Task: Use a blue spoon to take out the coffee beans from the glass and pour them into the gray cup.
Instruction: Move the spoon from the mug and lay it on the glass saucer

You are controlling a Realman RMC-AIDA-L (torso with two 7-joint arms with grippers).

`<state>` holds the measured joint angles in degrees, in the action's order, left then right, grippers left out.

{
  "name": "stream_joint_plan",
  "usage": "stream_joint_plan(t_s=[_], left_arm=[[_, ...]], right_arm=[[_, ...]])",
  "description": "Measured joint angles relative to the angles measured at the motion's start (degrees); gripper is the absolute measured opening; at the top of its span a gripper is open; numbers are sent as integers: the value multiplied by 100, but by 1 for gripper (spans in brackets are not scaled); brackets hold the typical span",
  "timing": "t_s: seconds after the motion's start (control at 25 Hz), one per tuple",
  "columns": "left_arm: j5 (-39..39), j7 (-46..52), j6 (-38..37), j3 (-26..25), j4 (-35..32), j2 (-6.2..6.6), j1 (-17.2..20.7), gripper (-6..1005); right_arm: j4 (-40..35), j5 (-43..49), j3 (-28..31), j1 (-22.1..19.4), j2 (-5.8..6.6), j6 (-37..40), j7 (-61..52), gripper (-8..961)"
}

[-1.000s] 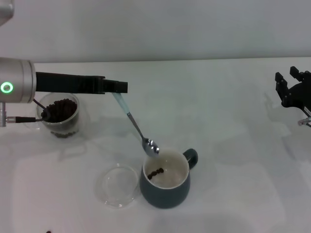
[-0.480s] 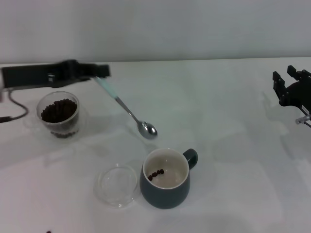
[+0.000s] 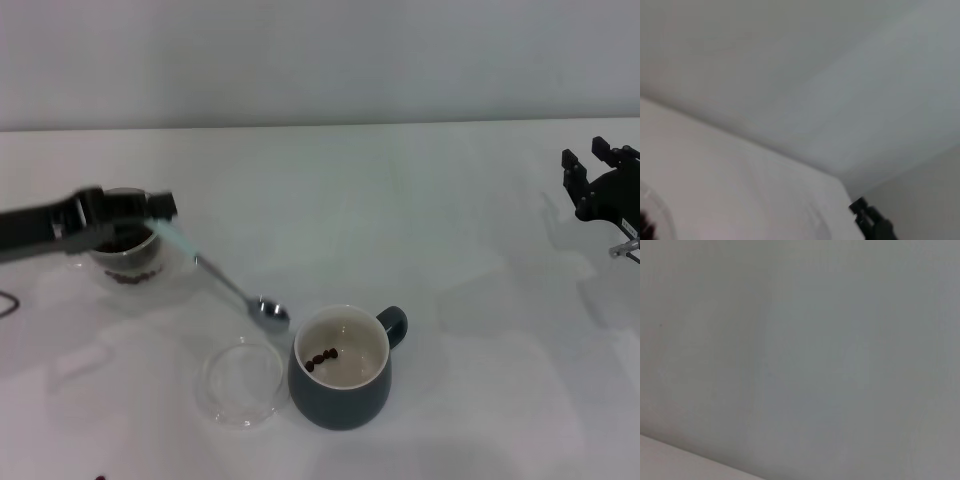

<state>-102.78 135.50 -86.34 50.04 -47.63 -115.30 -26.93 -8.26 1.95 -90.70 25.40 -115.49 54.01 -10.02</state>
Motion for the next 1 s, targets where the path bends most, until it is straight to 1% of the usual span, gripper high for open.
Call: stream_joint_plan(t_s=[0.08, 0.24, 0.32, 0.44, 0.88, 1.0], left_arm=[[-203, -48, 38, 0, 95, -1, -10, 135], [-672, -92, 169, 1, 114, -61, -30, 136], [-692, -93, 179, 4, 114, -61, -31, 137], [-1089, -101, 363, 24, 124, -68, -89, 138], [-1513, -136, 496, 34, 224, -86, -262, 144], [-1659, -157, 529, 43, 404, -84, -396, 145]], right_arm=[[0, 5, -3, 0, -3, 1, 0, 387], [1, 7, -4, -24, -13, 2, -4, 387], [17, 6, -4, -34, -15, 10, -19, 387], [41, -7, -3, -44, -18, 13, -34, 387], [38, -19, 0, -46, -27, 3, -52, 387], [17, -20, 0, -37, -27, 3, -53, 387]])
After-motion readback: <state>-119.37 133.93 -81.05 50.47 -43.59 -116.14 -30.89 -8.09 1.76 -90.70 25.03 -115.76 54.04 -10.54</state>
